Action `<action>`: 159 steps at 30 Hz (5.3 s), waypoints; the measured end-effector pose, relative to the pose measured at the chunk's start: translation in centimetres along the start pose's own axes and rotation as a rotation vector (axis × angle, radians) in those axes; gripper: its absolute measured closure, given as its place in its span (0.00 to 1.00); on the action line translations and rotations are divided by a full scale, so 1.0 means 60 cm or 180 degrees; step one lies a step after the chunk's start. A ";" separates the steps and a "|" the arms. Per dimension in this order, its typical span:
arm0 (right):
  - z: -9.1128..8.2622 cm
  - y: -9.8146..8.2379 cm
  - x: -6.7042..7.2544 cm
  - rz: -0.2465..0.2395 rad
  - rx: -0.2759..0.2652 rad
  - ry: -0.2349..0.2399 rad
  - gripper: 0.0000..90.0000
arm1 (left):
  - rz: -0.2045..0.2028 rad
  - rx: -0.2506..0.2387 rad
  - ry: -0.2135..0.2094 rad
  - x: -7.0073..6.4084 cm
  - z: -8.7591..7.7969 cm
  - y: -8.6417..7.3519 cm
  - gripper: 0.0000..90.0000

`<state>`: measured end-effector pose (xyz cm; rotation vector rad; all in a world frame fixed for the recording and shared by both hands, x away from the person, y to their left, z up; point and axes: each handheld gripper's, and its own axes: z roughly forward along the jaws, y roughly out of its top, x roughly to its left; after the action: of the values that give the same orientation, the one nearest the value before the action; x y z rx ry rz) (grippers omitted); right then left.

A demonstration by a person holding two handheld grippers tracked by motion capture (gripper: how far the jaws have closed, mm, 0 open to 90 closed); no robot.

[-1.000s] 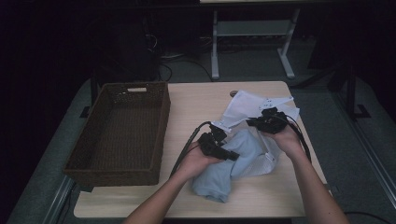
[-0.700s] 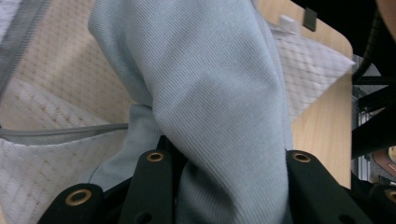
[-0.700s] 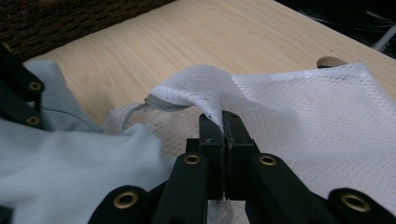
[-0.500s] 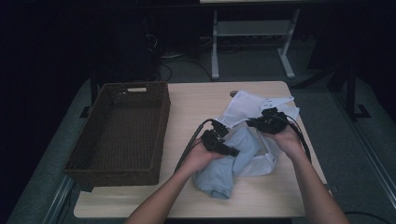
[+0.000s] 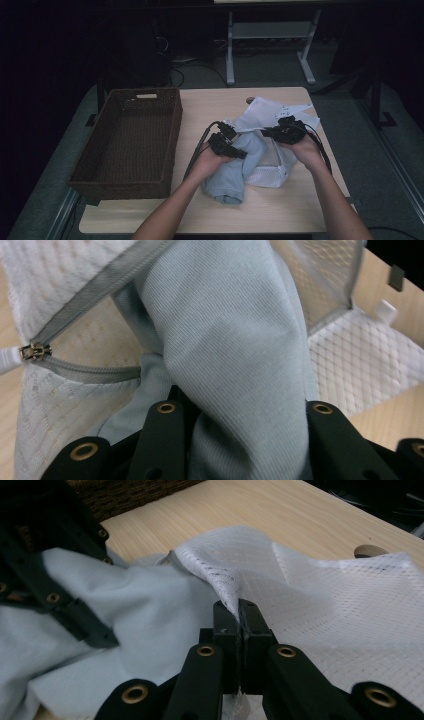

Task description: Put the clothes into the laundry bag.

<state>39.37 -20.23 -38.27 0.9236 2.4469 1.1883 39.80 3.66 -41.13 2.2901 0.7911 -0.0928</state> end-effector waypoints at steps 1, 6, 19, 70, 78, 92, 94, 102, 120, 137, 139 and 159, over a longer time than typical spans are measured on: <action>0.001 0.001 0.001 0.0000 -0.0001 0.0013 0.97 | -0.0011 0.0006 0.0031 0.002 -0.001 0.001 0.74; 0.004 0.004 0.008 -0.0026 0.0018 0.0057 0.97 | -0.0071 0.0025 0.0152 0.013 -0.002 0.004 0.74; 0.000 0.010 0.015 -0.0041 -0.0054 0.0108 0.97 | 0.0047 0.0037 0.0132 -0.001 0.010 0.017 0.74; -0.003 0.009 0.013 -0.0026 -0.0049 0.0123 0.97 | 0.0242 -0.0255 0.0385 -0.038 -0.035 -0.042 0.15; 0.001 0.006 0.011 -0.0011 -0.0018 0.0131 0.97 | 0.0226 -0.0255 0.0495 -0.013 -0.031 -0.073 0.11; 0.007 -0.001 0.006 0.0033 0.0038 0.0122 0.97 | 0.0283 0.0169 0.0366 0.002 0.027 -0.096 0.17; 0.007 -0.001 0.006 0.0031 0.0036 0.0121 0.97 | 0.0377 0.0177 0.0448 -0.001 0.027 -0.097 0.20; 0.008 -0.001 0.007 0.0029 0.0047 0.0119 0.97 | 0.0403 0.0204 0.0200 -0.005 0.020 -0.097 0.75; 0.009 0.001 0.014 0.0029 0.0062 0.0182 0.98 | 0.0068 -0.0156 -0.0402 -0.037 -0.016 -0.079 0.82; -0.017 0.020 0.035 -0.0021 -0.0134 0.0326 0.98 | -0.0098 -0.0667 -0.0043 -0.046 -0.050 -0.041 0.82; -0.016 0.020 0.036 -0.0019 -0.0124 0.0337 0.98 | -0.0160 -0.0695 0.0008 -0.043 -0.040 -0.040 0.82; 0.006 0.012 0.037 -0.0022 0.0027 0.0367 0.98 | -0.0316 -0.0725 0.0368 -0.027 0.053 -0.023 0.79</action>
<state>38.17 -18.24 -37.83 0.8711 2.5443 1.2628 38.20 1.56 -43.86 2.0555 0.9256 0.0817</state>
